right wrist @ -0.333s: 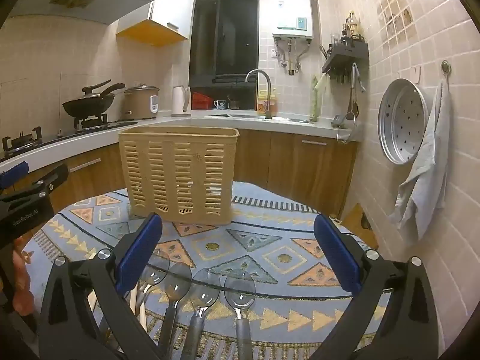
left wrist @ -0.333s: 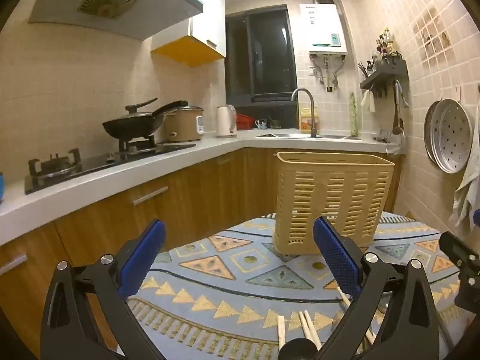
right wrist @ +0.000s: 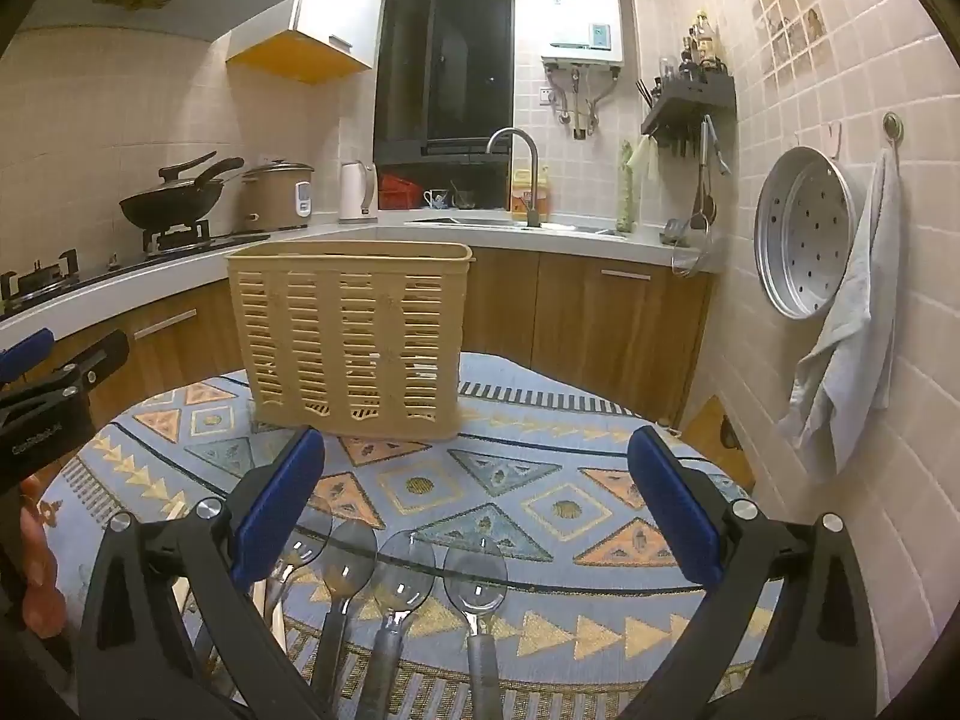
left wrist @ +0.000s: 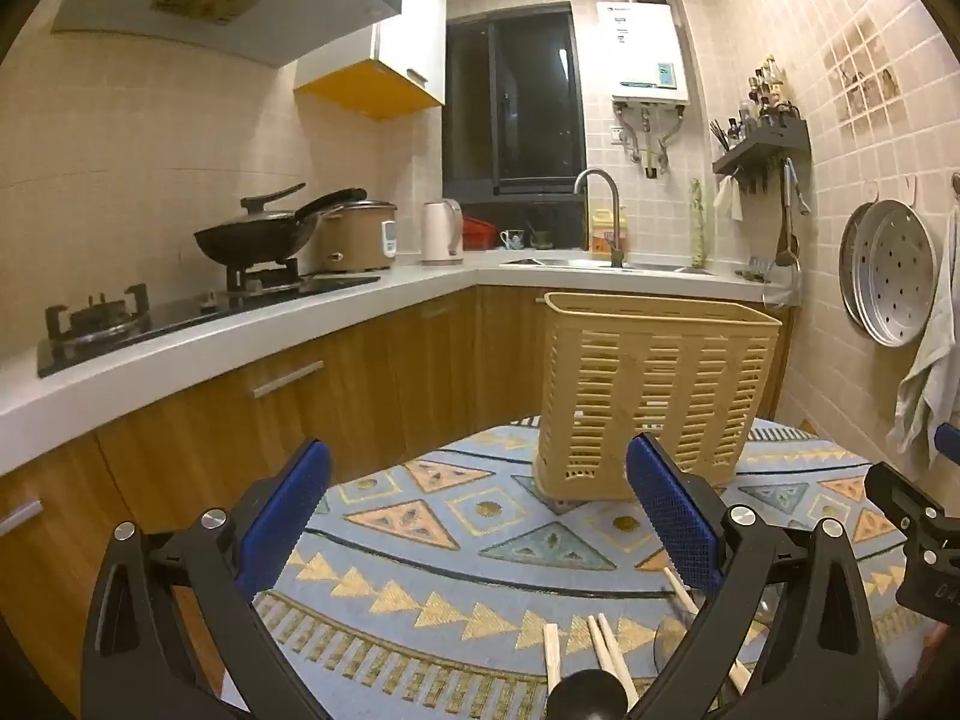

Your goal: Organize utensils

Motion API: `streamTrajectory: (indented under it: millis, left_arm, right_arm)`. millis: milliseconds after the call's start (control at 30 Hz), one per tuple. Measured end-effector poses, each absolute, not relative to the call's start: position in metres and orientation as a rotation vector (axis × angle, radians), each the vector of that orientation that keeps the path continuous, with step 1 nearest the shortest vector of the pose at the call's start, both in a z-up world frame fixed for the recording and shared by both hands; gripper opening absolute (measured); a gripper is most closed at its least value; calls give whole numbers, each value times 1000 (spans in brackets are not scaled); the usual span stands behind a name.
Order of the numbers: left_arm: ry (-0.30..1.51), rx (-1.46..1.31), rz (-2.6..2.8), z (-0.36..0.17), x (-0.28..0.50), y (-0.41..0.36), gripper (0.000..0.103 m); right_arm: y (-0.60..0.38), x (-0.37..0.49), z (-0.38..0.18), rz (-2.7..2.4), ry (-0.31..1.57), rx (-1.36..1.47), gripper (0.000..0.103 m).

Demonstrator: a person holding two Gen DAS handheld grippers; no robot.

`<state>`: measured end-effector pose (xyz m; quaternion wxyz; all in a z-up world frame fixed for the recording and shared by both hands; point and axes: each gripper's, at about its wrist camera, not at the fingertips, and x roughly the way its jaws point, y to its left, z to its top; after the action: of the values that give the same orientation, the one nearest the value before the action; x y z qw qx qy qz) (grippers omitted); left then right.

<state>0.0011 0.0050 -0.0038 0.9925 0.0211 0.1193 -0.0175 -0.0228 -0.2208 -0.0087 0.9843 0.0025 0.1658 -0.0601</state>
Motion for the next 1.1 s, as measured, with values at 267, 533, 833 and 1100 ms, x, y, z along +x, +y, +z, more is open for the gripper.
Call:
streamTrajectory:
  millis: [267,533,833,1100]
  left_arm:
    - [245,45,-39,0,-2,1,95]
    - [247,47,-44,-5,-1,0,95]
    - [247,58,-50,-6,-2,-3,95]
    - [253,45,-52,-6,-1,-2,95]
  right_arm:
    - [-220,-24,-8,-114,320,7,97]
    - [-227,-22,-9,-116,334,33,97]
    - [-230,-20,-11,-121,347,46,97]
    - [-232,-18,-11,-122,356,56,97]
